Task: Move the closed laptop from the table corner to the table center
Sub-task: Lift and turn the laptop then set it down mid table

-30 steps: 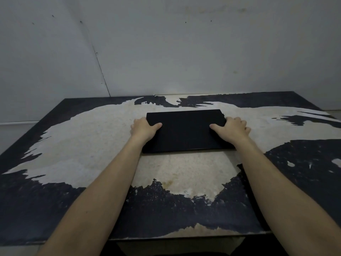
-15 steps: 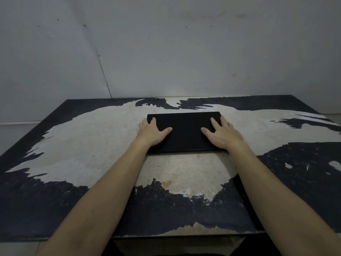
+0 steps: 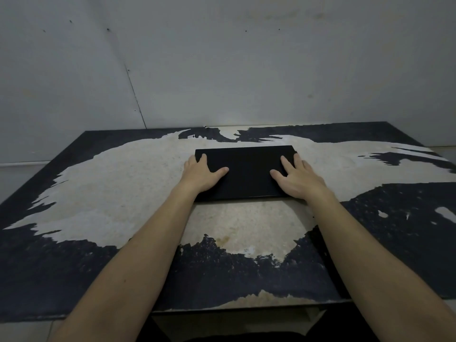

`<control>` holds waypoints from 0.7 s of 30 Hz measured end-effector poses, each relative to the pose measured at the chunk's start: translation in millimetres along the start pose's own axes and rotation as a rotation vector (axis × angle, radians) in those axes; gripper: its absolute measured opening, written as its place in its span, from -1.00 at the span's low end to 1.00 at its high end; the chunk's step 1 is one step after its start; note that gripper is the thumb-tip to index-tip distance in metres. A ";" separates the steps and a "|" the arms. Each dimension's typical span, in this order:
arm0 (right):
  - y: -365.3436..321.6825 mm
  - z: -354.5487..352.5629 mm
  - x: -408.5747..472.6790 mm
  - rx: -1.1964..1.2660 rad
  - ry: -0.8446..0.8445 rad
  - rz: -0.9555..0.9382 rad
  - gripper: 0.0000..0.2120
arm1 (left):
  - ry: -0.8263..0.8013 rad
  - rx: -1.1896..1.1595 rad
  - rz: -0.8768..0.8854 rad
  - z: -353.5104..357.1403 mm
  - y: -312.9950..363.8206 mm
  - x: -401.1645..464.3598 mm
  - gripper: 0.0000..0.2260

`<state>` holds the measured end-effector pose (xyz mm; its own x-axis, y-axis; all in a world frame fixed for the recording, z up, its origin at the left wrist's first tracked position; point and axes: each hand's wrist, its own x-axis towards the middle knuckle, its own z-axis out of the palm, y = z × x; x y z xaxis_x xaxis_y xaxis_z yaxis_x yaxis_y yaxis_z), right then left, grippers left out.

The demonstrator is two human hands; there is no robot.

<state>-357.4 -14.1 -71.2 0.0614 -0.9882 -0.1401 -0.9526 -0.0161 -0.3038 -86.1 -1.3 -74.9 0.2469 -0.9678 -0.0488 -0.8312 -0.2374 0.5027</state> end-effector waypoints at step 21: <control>-3.3 -22.9 -8.5 -0.036 -0.025 -0.003 -0.19 | 0.035 0.144 0.006 -24.2 16.9 -6.6 -0.18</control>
